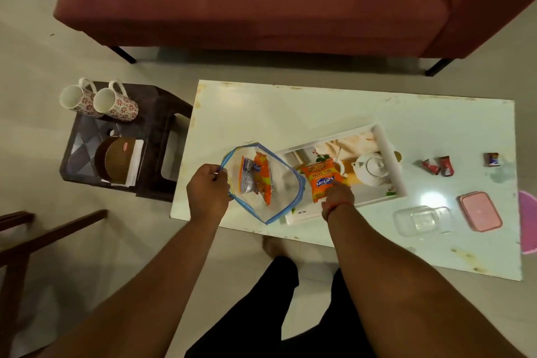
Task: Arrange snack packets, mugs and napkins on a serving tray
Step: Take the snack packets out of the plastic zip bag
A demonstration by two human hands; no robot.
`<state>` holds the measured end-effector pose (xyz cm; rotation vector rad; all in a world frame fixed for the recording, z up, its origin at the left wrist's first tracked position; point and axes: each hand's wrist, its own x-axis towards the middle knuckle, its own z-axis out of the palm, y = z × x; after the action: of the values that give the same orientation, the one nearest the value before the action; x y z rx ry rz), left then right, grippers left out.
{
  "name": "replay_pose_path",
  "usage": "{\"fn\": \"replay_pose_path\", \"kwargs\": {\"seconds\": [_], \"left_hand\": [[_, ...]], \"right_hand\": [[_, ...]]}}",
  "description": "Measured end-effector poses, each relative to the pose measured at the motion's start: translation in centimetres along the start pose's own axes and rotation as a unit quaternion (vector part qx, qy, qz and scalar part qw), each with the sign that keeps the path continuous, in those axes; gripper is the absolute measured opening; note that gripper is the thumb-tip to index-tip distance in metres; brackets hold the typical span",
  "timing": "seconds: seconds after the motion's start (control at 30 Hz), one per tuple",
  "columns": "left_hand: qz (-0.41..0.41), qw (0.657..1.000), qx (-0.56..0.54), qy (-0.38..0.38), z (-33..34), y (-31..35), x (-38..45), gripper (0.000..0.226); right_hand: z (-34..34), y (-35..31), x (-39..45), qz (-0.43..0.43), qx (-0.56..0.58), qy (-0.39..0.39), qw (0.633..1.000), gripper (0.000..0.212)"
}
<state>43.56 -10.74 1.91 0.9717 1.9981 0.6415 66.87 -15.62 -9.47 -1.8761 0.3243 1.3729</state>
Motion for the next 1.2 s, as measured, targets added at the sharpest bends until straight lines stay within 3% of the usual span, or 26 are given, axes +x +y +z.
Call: {"fn": "replay_pose_path", "kwargs": {"seconds": [0.07, 0.17, 0.27, 0.33, 0.4, 0.47, 0.57, 0.67, 0.83, 0.9, 1.07, 1.2], "left_hand": [[0.005, 1.0, 0.009, -0.011, 0.3, 0.3, -0.1, 0.004], [0.007, 1.0, 0.022, -0.02, 1.1, 1.4, -1.0, 0.009], [0.017, 0.999, 0.025, -0.025, 2.1, 3.2, -2.4, 0.005], [0.033, 0.998, 0.038, -0.027, 2.8, 4.7, -3.7, 0.005], [0.055, 0.996, 0.056, -0.029, 3.6, 6.1, -5.1, 0.007], [0.076, 0.994, 0.065, -0.031, 4.5, 7.6, -6.7, 0.007], [0.093, 0.993, 0.068, -0.038, 5.9, 9.7, -9.0, 0.005], [0.101, 0.993, 0.052, -0.041, 7.3, 11.7, -11.8, 0.008], [0.124, 0.991, 0.017, -0.057, 8.9, 14.4, -15.9, 0.004], [0.138, 0.988, 0.012, -0.068, 9.1, 15.2, -17.2, 0.005], [0.148, 0.987, 0.005, -0.058, 9.1, 15.8, -19.1, 0.007], [0.122, 0.992, 0.017, -0.02, 9.1, 15.3, -18.5, 0.01]], "right_hand": [[-0.7, -0.6, -0.2, 0.019, 0.034, -0.03, 0.999, 0.051], [-2.7, -1.4, -1.5, -0.035, -0.1, 0.022, 0.994, 0.037], [-4.1, -2.9, -4.1, -0.165, -0.088, 0.073, 0.98, 0.028], [-4.6, -4.8, -6.7, -0.289, -0.133, 0.08, 0.945, 0.021], [-5.1, -6.3, -8.9, -0.429, -0.198, 0.009, 0.882, 0.021], [-5.6, -8.0, -11.2, -0.498, -0.234, -0.072, 0.832, 0.02], [-5.7, -10.1, -12.9, -0.494, -0.351, -0.147, 0.782, 0.022], [-6.2, -11.9, -13.1, -0.418, -0.563, -0.177, 0.691, 0.029], [-8.1, -15.1, -12.4, -0.335, -0.679, -0.174, 0.63, 0.052], [-8.9, -16.4, -12.3, -0.335, -0.682, -0.16, 0.631, 0.049], [-10.3, -17.5, -11.9, -0.35, -0.633, -0.158, 0.672, 0.039], [-10.5, -16.6, -13.1, -0.404, -0.608, -0.178, 0.66, 0.038]]}}
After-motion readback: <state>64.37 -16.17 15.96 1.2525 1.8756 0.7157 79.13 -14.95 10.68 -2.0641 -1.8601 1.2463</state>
